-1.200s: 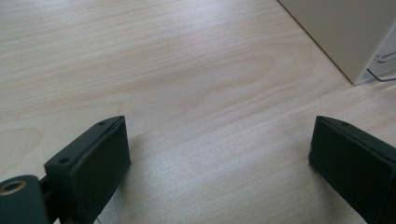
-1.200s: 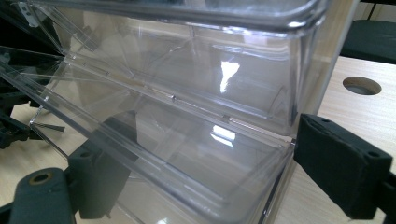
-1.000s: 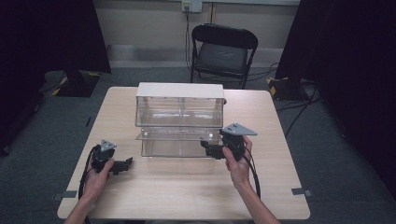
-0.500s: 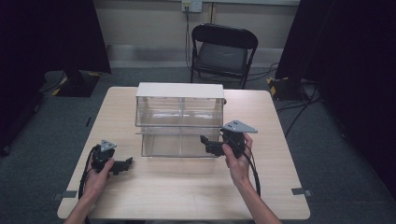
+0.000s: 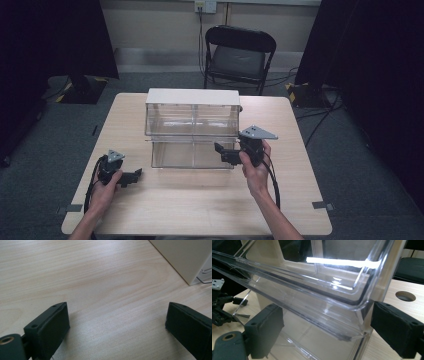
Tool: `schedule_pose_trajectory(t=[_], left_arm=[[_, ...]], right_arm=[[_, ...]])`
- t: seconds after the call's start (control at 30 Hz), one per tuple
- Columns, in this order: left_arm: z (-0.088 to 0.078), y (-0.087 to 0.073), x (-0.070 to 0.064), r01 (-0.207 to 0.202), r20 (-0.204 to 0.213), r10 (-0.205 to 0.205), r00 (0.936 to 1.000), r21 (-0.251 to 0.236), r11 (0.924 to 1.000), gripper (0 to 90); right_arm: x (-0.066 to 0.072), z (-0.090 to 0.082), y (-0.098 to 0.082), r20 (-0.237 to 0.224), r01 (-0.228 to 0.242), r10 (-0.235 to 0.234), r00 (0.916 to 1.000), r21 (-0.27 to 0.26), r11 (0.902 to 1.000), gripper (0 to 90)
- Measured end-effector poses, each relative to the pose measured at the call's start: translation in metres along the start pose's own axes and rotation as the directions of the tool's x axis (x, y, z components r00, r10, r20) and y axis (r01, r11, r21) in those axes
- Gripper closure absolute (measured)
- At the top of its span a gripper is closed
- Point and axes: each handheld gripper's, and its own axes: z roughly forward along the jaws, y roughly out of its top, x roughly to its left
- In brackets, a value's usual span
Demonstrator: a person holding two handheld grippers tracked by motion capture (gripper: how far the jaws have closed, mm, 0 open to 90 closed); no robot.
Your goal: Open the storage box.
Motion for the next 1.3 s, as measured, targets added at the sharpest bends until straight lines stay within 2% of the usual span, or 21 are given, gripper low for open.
schedule_pose_trajectory(t=[0.23,0.53,1.3], left_arm=[[0.0000,0.0000,0.0000,0.000,0.000,0.000,1.0000,0.000,1.0000,4.8],[0.0000,0.0000,0.0000,-0.001,0.000,0.001,1.0000,0.000,1.0000,4.8],[0.0000,0.0000,0.0000,-0.001,0.000,0.001,1.0000,0.001,1.0000,4.8]], right_arm=[[-0.0010,-0.0004,-0.0005,-0.009,-0.007,0.007,0.9999,-0.004,1.0000,10.7],[0.0011,-0.0006,-0.0013,0.007,-0.002,0.002,1.0000,-0.011,0.9999,10.6],[0.0020,-0.0004,-0.0017,0.011,-0.002,0.002,0.9999,-0.017,0.9998,10.6]])
